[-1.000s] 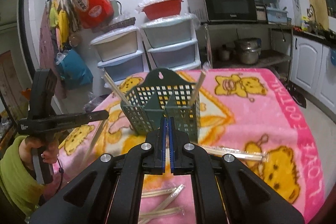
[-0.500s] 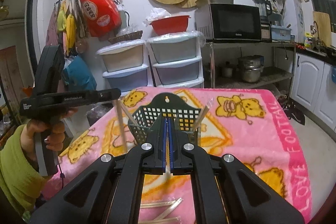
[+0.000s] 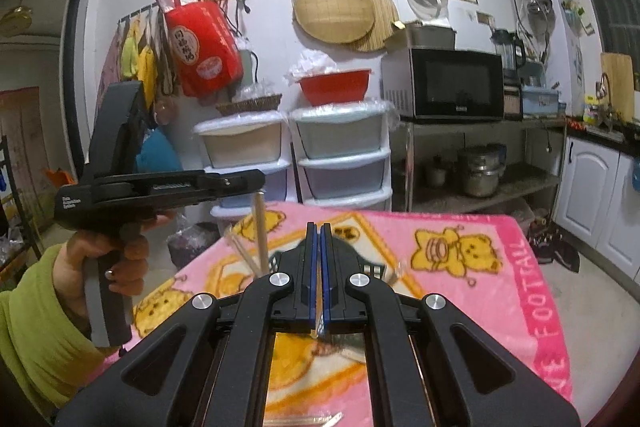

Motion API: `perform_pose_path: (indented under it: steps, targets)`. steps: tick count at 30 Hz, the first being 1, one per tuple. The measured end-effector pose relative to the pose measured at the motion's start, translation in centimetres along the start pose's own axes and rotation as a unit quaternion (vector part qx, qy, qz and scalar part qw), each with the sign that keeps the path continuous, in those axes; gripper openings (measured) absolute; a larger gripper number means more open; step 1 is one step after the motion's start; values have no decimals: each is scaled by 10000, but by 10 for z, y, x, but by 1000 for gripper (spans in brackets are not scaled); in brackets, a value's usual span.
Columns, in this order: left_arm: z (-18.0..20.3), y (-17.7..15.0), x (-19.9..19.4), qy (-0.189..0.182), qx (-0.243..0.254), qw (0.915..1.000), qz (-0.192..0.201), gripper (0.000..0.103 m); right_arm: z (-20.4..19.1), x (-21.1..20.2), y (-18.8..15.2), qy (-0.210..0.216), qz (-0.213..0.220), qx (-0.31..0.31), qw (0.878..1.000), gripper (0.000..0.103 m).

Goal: Organize utensils
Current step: 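Raise the left tool's chopsticks above the caddy while the right tool lifts its pair over it, then lower the left tool's chopsticks into the caddy while the right tool inserts its pair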

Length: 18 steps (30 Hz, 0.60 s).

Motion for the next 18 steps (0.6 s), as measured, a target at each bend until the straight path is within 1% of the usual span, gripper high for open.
perform_pose_path:
  steps: [10, 18]
  targets:
    - [7, 33, -1, -103, -220, 9993, 295, 2, -8, -3, 33, 16, 292, -114, 9995, 2]
    - [11, 58, 1, -170, -372, 9977, 534, 2, -2, -2, 62, -80, 567, -174, 9982, 2]
Point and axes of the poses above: each gripper's, at about its wrist camera, not at the fingertips, and x roughly the way its jaws point, z to its right, y to its top, the point moved 8 cm from there along x, roughly the way its jaws point, and after that the axes turned 4 degrees about z, right-handed, at the moved point
